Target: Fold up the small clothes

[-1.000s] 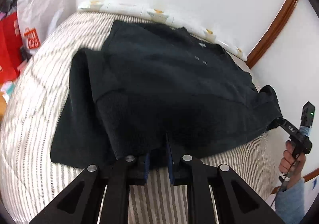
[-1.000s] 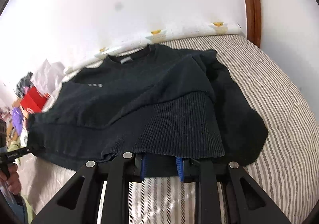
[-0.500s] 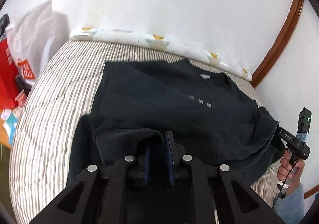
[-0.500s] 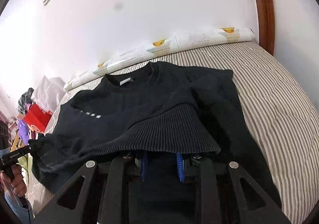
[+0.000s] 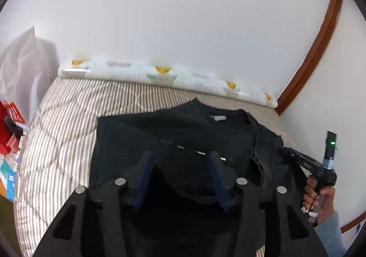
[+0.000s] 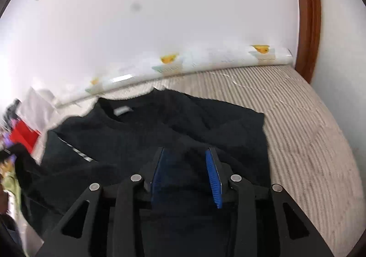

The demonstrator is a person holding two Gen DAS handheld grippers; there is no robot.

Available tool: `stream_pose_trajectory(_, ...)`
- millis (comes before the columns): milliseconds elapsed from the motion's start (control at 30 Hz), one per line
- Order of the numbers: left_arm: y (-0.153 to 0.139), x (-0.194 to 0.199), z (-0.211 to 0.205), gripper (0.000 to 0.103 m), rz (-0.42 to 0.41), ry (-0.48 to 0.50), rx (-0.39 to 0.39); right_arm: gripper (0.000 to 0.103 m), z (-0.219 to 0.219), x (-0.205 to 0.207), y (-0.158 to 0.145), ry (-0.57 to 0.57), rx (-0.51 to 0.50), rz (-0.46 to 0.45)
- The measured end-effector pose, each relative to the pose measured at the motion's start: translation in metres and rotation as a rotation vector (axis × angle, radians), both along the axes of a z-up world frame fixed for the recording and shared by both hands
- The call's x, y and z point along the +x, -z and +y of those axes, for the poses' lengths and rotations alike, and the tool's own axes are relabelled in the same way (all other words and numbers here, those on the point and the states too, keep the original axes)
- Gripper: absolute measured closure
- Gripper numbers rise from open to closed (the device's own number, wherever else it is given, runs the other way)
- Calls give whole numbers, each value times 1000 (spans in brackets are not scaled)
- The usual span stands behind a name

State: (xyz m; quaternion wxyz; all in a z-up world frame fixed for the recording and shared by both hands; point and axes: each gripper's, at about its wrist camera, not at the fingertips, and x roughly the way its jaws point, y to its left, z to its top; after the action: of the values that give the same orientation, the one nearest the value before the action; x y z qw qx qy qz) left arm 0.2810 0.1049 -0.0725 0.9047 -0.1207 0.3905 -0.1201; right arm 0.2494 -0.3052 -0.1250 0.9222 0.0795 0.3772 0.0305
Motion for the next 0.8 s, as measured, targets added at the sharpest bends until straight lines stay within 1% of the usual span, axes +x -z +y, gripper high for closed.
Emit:
stream_pose_trajectory(67,-7,-8,7,52,-21,2,-8,62,-6,1,4,11,-18,27)
stream_pose_trajectory(133,-11,-18,16,48,-42,-7,-15,55,-12,0,6,7,-4,34)
stream_pose_trajectory(200,-13,-32,27,46,-51,-18,-8,44,-14,1,6,-20,15,46)
stream_pose_trajectory(267,-10,-44,37,45,-46,-34,1,43,-8,7,7,-52,2,64)
stream_pose_trajectory(367,1,-54,46,45,-17,-53,26,43,5,22,13,-56,-52,87)
stream_pose_trajectory(467,18,-63,59,45,27,-71,40,52,12,36,18,-53,-76,111)
stream_pose_trajectory(533,29,-65,67,45,57,-73,39,52,17,42,17,-69,-97,120)
stream_pose_trajectory(600,38,-64,70,45,78,-63,38,52,21,45,13,-89,-117,104)
stream_pose_trajectory(667,46,-59,67,45,99,-41,58,52,24,51,14,-101,-134,113)
stream_pose_trajectory(700,49,-57,63,45,97,-36,75,53,25,53,17,-104,-139,122)
stream_pose_trajectory(733,50,-55,60,45,91,-29,91,57,26,55,20,-112,-143,134)
stream_pose_trajectory(767,52,-52,57,45,87,-21,106,76,29,58,24,-123,-157,143)
stream_pose_trajectory(800,54,-48,53,45,88,-18,124,80,30,59,26,-131,-161,147)
